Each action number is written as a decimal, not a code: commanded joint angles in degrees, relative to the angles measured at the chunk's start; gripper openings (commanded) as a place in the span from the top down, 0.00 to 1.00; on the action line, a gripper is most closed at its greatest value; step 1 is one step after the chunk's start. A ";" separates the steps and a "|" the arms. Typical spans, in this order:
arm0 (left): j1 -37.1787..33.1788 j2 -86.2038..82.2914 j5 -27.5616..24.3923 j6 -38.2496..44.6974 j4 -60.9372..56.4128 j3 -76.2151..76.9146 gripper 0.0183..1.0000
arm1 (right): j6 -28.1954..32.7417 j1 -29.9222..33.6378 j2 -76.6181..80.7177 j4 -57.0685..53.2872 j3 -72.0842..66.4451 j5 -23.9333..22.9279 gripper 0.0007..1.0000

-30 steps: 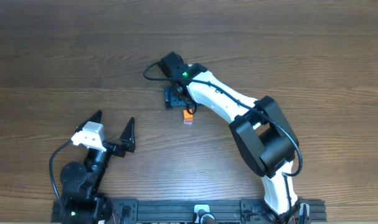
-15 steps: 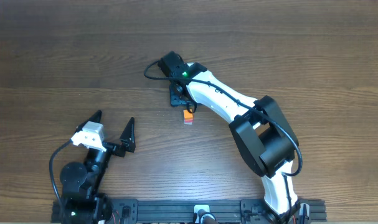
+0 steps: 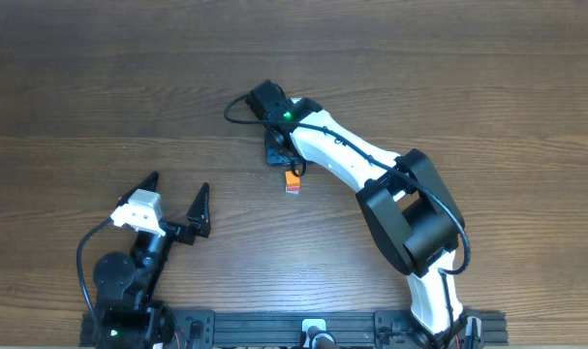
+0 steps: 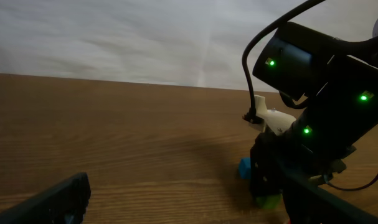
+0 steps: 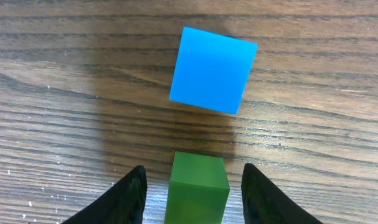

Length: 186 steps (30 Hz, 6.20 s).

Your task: Stack Cubes

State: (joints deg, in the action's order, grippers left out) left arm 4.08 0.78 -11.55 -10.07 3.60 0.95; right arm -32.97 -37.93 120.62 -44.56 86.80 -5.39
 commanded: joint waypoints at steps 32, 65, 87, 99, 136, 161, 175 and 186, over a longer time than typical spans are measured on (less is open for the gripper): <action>0.17 -0.50 0.72 0.85 -0.22 -0.63 0.00 | -0.72 0.09 0.59 -1.62 1.97 -1.86 0.99; 0.17 -0.50 0.72 0.85 -0.22 -0.61 0.00 | -3.50 -6.03 -7.23 -33.24 20.65 -0.04 0.99; 0.17 -0.50 0.72 0.85 -0.22 -0.63 0.00 | -4.70 -5.95 -14.75 -20.35 3.41 -0.26 0.99; 0.17 -0.50 0.72 0.85 -0.22 -0.63 0.00 | -4.07 -4.85 -14.67 -17.05 1.25 -1.60 0.99; 0.15 -0.50 0.72 0.85 -0.22 -0.61 0.00 | -4.28 -4.92 -11.85 -15.47 -0.24 -1.49 0.99; 0.17 -0.50 0.72 0.85 -0.22 -0.61 0.00 | -4.35 -5.03 -11.85 -14.93 -0.31 -0.22 0.81; 0.17 -0.50 0.72 0.85 -0.22 -0.63 0.00 | -4.70 -5.29 -11.85 -14.95 -0.35 -0.22 0.64; 0.17 -0.50 0.72 0.85 -0.22 -0.63 0.00 | -4.68 -5.22 -11.87 -14.56 -0.09 -0.02 0.19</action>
State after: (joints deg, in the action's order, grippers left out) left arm 4.08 0.78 -11.55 -10.07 3.62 0.95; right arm -37.43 -43.07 108.05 -59.27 86.98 -5.48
